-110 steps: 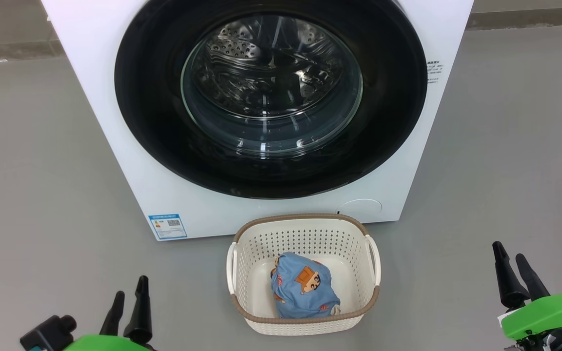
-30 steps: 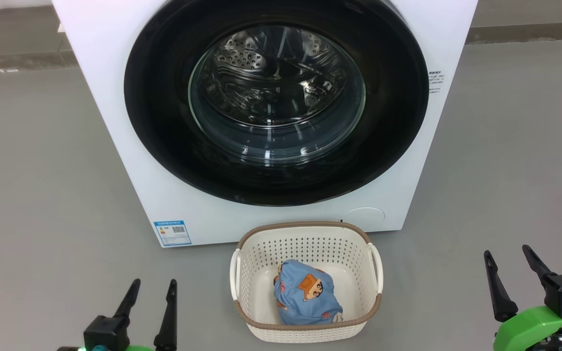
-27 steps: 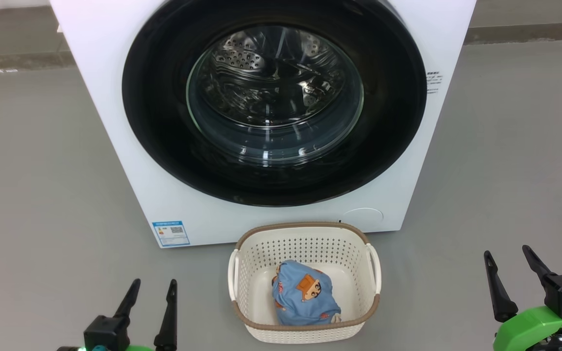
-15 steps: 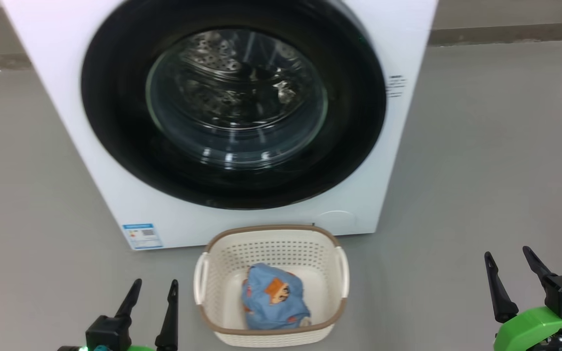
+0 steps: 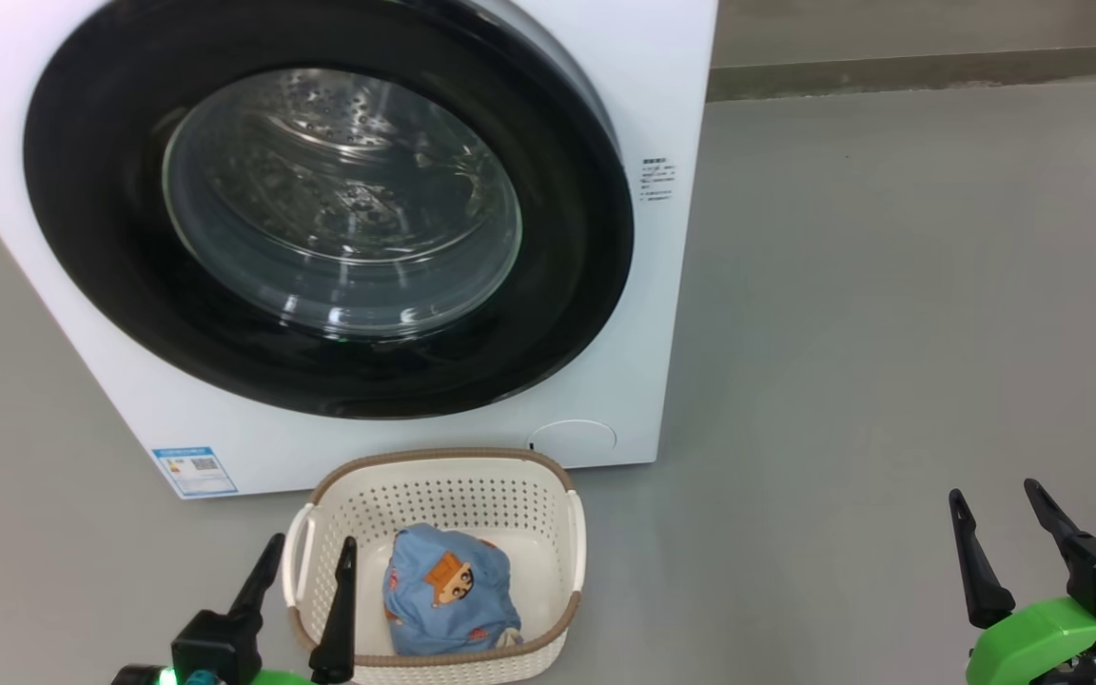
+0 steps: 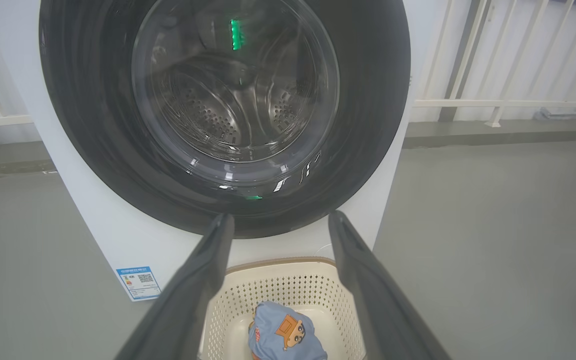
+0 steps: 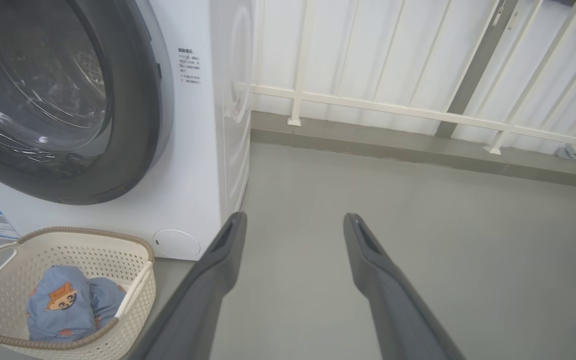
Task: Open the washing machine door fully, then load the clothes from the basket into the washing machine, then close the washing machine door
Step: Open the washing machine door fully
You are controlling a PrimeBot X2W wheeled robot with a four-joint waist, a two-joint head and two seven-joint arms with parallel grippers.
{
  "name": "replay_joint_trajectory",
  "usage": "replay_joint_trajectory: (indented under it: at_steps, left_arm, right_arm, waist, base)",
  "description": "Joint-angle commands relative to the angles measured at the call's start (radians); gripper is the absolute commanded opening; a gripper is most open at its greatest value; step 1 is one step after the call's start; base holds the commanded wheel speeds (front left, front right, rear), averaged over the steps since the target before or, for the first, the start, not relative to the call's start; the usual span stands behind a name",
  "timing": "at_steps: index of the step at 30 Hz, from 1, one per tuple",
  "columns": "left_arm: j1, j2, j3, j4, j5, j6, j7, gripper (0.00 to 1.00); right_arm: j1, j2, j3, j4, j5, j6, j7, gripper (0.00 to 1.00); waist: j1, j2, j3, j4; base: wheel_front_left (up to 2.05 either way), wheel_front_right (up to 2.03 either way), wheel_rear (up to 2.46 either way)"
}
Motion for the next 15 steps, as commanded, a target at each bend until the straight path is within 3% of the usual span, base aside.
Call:
replay_joint_trajectory:
  at_steps: [1, 15]
  left_arm:
    - [-0.04, 0.015, 0.039, -0.025, 0.007, 0.003, -0.014, 1.0]
    - [-0.042, 0.009, 0.05, -0.024, 0.01, 0.003, -0.014, 1.0]
  right_arm:
    - [-0.024, -0.018, 0.017, -0.028, 0.002, 0.004, -0.012, 1.0]
    - [-0.026, -0.013, 0.016, -0.029, 0.003, 0.004, -0.013, 1.0]
  waist:
    - [0.0, 0.0, 0.001, 0.0]
    - [0.0, 0.0, 0.004, 0.001]
  base:
    - [0.34, 0.34, -0.68]
    - [0.04, 0.04, -0.08]
